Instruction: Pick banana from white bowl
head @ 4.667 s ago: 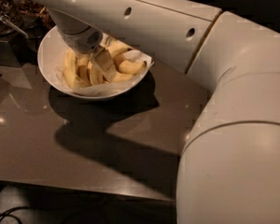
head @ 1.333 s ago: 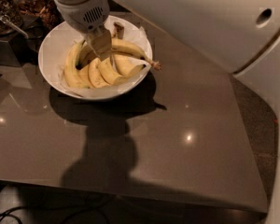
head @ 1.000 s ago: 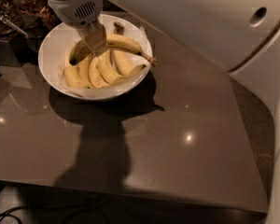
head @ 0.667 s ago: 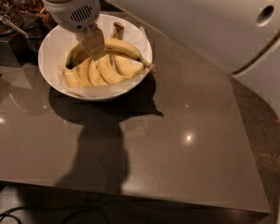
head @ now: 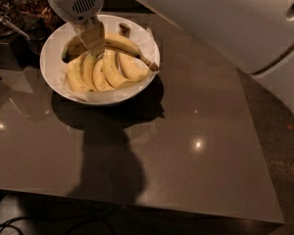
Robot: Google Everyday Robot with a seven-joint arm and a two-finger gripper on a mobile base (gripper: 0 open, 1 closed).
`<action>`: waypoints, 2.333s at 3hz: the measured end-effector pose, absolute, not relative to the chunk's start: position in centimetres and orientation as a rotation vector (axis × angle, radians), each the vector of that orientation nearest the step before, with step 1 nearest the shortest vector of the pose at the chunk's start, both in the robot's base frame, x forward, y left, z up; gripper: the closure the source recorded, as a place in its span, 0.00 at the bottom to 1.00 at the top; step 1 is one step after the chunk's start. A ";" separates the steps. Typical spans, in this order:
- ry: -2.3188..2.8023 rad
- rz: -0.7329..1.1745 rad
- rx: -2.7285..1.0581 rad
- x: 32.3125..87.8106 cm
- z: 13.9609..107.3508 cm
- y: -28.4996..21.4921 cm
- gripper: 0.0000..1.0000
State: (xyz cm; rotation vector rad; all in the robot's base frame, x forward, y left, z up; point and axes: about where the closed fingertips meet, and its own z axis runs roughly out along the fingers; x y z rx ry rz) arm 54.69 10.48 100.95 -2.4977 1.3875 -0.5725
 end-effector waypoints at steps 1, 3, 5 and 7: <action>1.396 -0.475 -2.461 54.4 102.0 9.1 1.00; 1.436 -0.400 -2.430 53.9 102.7 7.6 1.00; 1.306 -0.428 -2.467 51.7 103.9 10.4 1.00; 1.285 -0.470 -2.499 49.4 104.8 10.8 1.00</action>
Offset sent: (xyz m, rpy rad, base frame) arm -0.0196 -0.0489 0.0124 0.1326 0.1525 -0.0393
